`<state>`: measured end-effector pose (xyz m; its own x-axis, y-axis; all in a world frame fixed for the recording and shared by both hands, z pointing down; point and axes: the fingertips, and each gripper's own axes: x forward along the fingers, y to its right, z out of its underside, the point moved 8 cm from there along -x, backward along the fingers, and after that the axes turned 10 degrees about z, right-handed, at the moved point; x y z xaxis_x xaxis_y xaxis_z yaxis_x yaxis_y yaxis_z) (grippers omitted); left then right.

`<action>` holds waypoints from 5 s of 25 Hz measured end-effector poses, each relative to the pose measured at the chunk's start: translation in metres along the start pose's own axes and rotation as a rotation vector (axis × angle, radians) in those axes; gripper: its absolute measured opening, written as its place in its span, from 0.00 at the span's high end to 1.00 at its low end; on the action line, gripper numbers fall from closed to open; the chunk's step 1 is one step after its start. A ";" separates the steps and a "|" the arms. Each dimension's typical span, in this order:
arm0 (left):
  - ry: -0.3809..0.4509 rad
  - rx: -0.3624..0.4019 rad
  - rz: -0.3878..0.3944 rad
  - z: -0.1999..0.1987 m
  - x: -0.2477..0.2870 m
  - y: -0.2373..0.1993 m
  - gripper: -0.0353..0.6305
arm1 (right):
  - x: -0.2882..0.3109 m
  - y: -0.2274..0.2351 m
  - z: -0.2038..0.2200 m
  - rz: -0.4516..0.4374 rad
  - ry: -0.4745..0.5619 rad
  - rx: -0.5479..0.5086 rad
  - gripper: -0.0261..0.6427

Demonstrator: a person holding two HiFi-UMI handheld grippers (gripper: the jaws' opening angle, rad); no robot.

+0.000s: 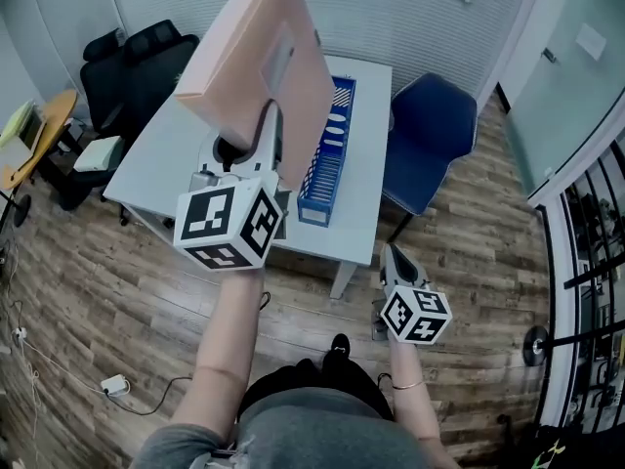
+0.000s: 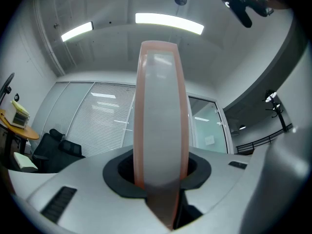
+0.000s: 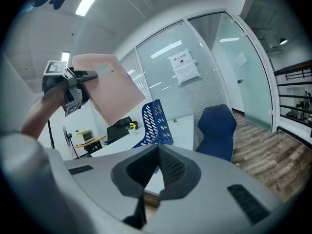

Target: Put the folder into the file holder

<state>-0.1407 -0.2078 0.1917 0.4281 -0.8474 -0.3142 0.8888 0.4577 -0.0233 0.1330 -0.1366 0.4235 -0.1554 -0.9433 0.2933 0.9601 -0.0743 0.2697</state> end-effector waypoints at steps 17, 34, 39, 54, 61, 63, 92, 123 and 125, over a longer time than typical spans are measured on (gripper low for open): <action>-0.014 0.036 -0.055 0.018 0.056 0.007 0.73 | 0.050 0.033 -0.017 -0.075 -0.058 -0.003 0.95; -0.117 0.033 -0.053 0.072 0.088 0.008 0.74 | 0.066 0.057 -0.016 -0.043 -0.080 0.019 0.95; -0.147 0.025 -0.053 0.093 0.089 0.007 0.74 | 0.067 0.061 -0.015 -0.030 -0.085 0.026 0.95; -0.187 0.031 -0.079 0.142 0.078 0.008 0.74 | 0.057 0.067 -0.003 0.000 -0.103 0.045 0.95; -0.206 0.028 -0.086 0.159 0.076 0.010 0.74 | 0.053 0.068 0.001 0.009 -0.109 0.051 0.95; -0.215 0.029 -0.087 0.165 0.076 0.012 0.74 | 0.052 0.068 0.002 0.011 -0.111 0.052 0.95; -0.422 0.015 -0.111 0.238 0.062 0.009 0.69 | 0.052 0.075 0.012 0.010 -0.141 0.048 0.95; -0.600 -0.094 -0.054 0.274 0.006 0.020 0.66 | 0.051 0.051 0.017 -0.050 -0.167 0.008 0.95; -0.611 -0.109 -0.053 0.277 -0.005 0.022 0.66 | 0.051 0.047 0.018 -0.064 -0.168 0.000 0.95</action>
<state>-0.0779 -0.2674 0.4555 0.4287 -0.8558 0.2897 0.9034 0.4082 -0.1310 0.1662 -0.1820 0.4677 -0.2527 -0.8692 0.4250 0.9471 -0.1325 0.2923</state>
